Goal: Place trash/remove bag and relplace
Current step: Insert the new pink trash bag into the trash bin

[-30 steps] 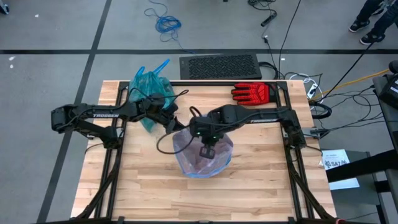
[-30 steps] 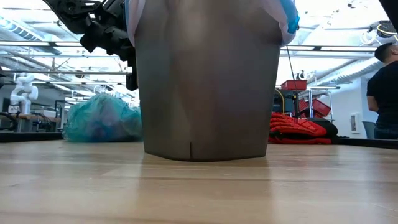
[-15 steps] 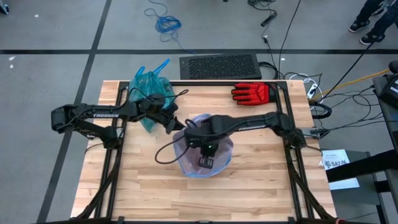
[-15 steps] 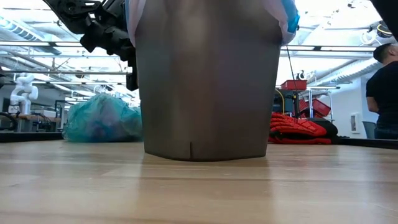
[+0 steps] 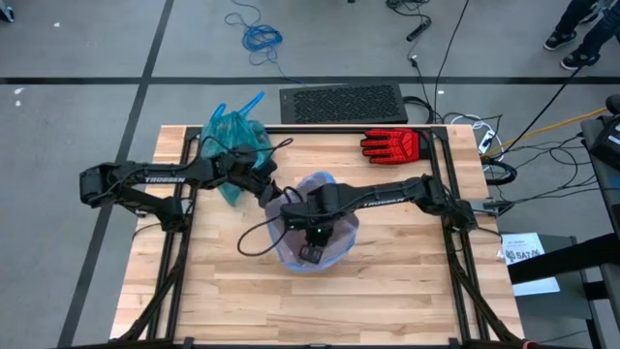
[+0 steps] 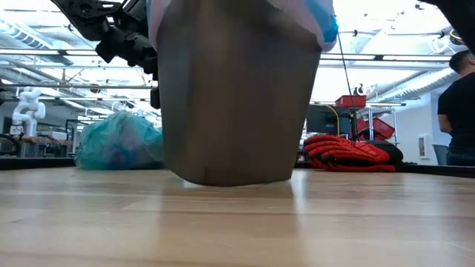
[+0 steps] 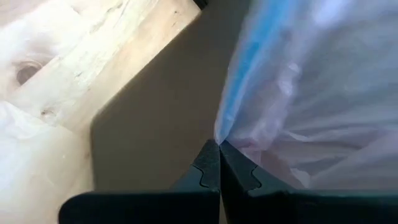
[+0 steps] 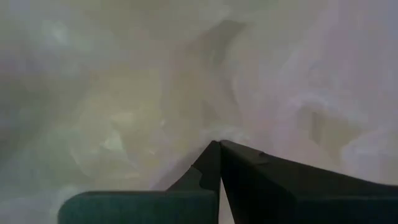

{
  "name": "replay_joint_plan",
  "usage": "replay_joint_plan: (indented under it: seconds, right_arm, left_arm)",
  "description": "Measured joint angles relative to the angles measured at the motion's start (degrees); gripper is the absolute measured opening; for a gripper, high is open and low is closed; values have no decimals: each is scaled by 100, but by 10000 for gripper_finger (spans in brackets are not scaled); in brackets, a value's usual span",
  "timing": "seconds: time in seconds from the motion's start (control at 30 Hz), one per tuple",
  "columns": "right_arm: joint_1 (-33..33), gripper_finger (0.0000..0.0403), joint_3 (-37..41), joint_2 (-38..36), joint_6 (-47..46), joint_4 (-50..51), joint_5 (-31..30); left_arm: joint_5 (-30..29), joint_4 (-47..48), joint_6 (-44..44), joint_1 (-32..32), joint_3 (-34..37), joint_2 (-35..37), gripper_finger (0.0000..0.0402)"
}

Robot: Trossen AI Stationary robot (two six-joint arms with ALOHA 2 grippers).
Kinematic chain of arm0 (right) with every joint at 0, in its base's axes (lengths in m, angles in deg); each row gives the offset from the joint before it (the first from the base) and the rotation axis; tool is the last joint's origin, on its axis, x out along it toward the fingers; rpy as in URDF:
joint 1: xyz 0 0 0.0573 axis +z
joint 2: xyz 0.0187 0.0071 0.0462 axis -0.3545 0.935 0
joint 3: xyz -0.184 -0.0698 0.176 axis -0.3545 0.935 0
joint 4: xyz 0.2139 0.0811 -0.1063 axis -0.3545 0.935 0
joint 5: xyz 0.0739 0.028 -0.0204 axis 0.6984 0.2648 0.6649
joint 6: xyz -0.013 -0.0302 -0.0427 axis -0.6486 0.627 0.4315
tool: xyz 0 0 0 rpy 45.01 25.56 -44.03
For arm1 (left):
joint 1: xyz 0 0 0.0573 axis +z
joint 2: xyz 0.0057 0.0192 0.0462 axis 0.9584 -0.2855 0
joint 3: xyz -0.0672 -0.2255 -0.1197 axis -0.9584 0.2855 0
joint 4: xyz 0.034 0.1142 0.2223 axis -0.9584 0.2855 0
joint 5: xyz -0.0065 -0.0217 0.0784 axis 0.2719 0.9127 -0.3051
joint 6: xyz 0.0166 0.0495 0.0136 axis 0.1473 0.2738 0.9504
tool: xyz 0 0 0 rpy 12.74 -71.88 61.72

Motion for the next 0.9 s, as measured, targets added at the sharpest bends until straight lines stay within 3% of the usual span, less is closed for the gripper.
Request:
replay_joint_plan:
  seconds: [0.3, 0.43, 0.6, 0.9]
  right_arm:
    - [-205, 0, 0, -301, -487, -438, -44]
    - [-207, 0, -4, -243, 90, -479, -369]
    - [-97, 0, -4, -155, 1471, -365, -1111]
    - [-104, 0, -9, -206, 1999, -274, -1292]
  left_arm:
    - [9, -13, 2, -11, 0, 0, 0]
    - [11, -11, 2, -11, 0, 0, 0]
    - [46, -9, 2, -11, 0, 0, 0]
    - [46, -6, 2, -11, 0, 0, 0]
